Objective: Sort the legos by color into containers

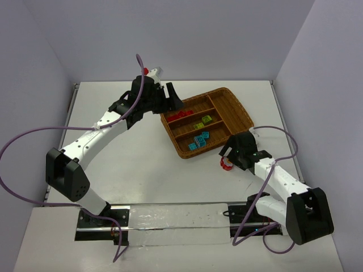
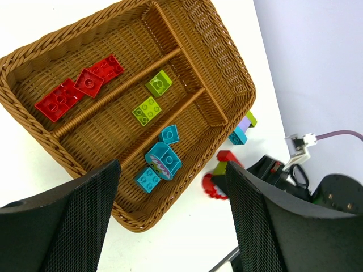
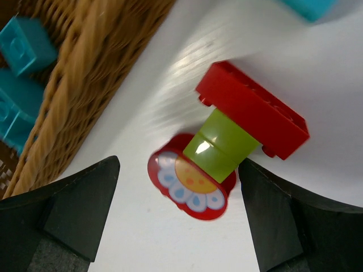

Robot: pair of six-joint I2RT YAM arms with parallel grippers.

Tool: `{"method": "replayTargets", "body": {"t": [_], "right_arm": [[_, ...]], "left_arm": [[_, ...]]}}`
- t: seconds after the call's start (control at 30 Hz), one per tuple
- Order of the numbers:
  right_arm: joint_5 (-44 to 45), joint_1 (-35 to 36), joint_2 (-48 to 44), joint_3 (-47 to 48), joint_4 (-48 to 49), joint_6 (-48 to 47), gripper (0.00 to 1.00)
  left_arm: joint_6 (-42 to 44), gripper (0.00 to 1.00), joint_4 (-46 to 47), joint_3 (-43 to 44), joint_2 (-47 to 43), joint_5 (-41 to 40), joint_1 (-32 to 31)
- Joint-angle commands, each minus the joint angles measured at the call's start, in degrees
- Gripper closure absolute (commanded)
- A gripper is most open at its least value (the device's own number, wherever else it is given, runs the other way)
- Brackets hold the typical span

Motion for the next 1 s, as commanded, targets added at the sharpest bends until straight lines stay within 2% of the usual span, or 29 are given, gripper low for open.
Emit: {"method": "replayTargets", "body": {"t": [0.0,0.33,0.7,0.97], "right_arm": [[1.58,4.93,0.37,0.77,3.57,3.16,0.08],[9.12,4.87,-5.56,2.15,-1.01,-0.92,0.08],[13.40,3.84,-4.19,5.30,-3.70,-0.73,0.09],[14.28,1.64,0.85,7.76,-4.01,-8.06,0.25]], "left_arm": [[0.07,0.18,2.96,0.15,-1.30,1.61,-0.50],[0.27,0.19,2.82,-0.21,-1.27,2.23,-0.68],[0.79,0.19,2.05,0.06,-1.42,2.39,-0.94],[1.22,0.19,1.27,1.18,-1.00,3.04,-1.03]]}}
